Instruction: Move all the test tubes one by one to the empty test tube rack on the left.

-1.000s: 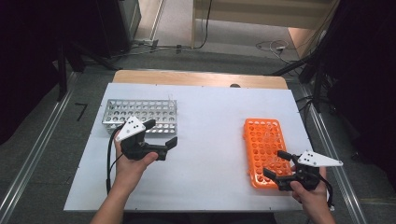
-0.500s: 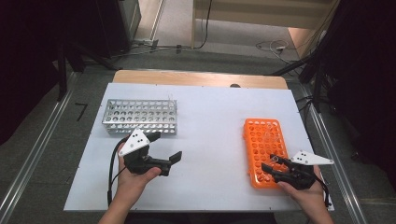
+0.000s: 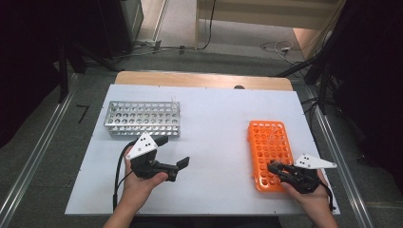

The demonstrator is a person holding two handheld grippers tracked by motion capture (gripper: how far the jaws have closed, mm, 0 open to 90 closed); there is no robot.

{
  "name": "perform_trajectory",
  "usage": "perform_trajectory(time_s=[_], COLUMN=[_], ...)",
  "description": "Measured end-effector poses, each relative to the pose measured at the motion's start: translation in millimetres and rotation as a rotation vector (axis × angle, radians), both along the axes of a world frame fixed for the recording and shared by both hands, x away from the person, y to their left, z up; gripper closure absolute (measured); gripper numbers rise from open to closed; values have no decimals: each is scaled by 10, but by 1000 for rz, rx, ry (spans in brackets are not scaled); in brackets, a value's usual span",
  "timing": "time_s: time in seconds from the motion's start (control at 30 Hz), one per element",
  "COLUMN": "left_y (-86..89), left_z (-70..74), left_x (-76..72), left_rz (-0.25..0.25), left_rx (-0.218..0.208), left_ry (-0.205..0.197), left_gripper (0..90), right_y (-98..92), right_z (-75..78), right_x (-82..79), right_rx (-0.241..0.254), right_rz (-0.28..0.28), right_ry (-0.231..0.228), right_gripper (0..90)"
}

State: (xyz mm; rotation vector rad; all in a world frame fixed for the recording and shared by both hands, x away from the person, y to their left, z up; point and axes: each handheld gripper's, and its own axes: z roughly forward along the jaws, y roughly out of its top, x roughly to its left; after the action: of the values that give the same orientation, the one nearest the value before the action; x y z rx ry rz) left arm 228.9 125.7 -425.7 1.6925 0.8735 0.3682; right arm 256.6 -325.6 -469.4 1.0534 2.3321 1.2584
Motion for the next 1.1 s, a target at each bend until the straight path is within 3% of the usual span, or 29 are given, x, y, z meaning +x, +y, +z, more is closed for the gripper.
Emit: perform_trajectory(time_s=[0.23,0.43,0.83,1.1], left_y=[-32,-87,-220,-327], left_z=[16,28,33,36], left_x=[-12,-23,-46,-70], left_rz=[-13,-29,-79,-113], left_rx=[0,-4,-6,-13], left_ry=[-1,-1,1,7], left_gripper=[0,0,1,9], right_y=[-24,30,532,766], right_z=[170,304,321,301], right_x=[-37,-84,-159,-191], right_rx=[20,52,34,39], right_rz=[-14,5,139,196], right_ry=[-30,-51,-37,-16], right_gripper=[736,736,736,736])
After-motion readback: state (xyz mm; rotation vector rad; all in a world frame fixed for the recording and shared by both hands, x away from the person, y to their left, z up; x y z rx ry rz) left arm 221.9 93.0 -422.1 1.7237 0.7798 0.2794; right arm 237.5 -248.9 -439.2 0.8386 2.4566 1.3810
